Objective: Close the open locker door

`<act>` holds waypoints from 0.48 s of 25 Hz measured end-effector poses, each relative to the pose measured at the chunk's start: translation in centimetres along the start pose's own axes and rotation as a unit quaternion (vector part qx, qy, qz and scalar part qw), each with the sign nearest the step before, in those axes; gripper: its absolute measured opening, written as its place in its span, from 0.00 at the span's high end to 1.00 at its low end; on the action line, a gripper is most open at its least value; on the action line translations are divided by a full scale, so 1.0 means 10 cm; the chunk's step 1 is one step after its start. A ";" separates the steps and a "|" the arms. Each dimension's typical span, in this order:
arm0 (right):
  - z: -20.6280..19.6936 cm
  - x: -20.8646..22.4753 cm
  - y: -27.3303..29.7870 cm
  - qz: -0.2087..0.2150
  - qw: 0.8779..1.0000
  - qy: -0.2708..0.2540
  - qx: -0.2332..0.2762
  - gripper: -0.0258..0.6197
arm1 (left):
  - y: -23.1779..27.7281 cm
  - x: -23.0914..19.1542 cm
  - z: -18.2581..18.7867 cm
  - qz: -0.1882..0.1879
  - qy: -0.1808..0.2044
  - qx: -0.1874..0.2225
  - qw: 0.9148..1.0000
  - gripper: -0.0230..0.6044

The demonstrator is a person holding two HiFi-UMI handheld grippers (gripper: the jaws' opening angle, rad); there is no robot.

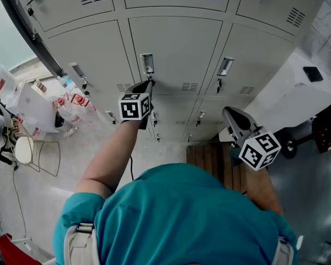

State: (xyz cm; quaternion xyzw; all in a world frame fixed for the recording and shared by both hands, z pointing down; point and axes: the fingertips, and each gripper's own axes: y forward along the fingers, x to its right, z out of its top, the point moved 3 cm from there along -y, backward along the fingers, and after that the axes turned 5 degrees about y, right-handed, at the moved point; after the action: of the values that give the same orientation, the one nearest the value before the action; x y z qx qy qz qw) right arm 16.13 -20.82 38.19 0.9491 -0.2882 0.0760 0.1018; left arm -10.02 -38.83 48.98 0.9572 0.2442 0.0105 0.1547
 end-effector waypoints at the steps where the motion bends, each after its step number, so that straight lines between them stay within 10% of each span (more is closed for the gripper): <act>1: 0.00 0.00 0.00 0.000 1.000 0.000 0.000 0.96 | 0.00 -0.01 -0.01 -0.009 -0.029 0.007 1.000 0.91; 7: 0.00 -0.01 0.01 0.002 1.000 0.000 -0.001 0.96 | 0.01 -0.08 -0.04 -0.047 -0.152 0.032 0.987 0.91; 12: 0.00 -0.01 0.02 0.005 1.000 -0.001 -0.001 0.96 | 0.01 -0.06 -0.03 -0.050 -0.139 0.020 0.989 0.90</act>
State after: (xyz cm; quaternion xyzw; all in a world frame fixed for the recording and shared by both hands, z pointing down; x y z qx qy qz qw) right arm 15.90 -20.94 38.16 0.9477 -0.2928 0.0753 0.1018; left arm -10.57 -39.13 49.33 0.9388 0.2685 -0.1351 0.1681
